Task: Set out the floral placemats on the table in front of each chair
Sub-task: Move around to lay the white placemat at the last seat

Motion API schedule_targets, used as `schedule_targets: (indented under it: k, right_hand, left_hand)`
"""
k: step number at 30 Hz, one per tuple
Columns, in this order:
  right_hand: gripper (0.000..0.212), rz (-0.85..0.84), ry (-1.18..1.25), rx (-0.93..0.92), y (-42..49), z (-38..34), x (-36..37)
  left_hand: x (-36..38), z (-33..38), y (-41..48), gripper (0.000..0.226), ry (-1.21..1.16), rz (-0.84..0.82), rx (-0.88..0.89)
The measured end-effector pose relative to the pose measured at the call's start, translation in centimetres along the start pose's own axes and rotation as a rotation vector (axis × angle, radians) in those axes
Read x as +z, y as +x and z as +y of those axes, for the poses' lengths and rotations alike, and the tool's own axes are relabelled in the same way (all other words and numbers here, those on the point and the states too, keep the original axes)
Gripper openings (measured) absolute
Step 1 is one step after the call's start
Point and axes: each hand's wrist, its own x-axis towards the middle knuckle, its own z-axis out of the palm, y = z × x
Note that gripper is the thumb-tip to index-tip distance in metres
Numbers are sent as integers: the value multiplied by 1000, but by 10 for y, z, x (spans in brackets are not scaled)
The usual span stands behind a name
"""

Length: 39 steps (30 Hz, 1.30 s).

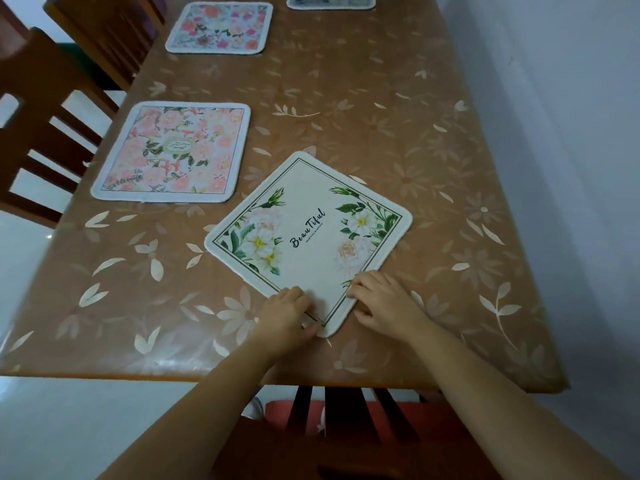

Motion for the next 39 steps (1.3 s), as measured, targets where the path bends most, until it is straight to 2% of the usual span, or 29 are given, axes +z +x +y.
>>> schedule_targets:
  k: [5, 10, 16, 19, 23, 30, 33, 39]
  right_hand:
    - [22, 37, -63, -39, 6, 4, -1]
    - [18, 82, -19, -65, 4, 8, 2]
    - [15, 111, 3, -51, 4, 8, 0]
    - [17, 94, -9, -37, 7, 10, 0]
    - [20, 107, 10, -19, 16, 8, 2]
    - [14, 111, 61, -31, 33, 8, 0]
    - [12, 95, 76, -37, 37, 12, -4]
    - [8, 4, 86, -73, 31, 15, -8]
  left_hand:
    - [31, 36, 2, 40, -26, 25, -88]
    - [33, 40, 3, 18, -98, 96, -87]
    - [25, 37, 3, 15, -20, 89, -116]
    - [15, 17, 2, 9, -138, 90, -184]
    - [-1, 1, 2, 2, -237, 23, -180]
    - [-15, -18, -11, 14, -345, -7, -208]
    - [-19, -22, -9, 8, -326, -18, -192]
    - [-11, -19, -12, 17, -246, -41, -176]
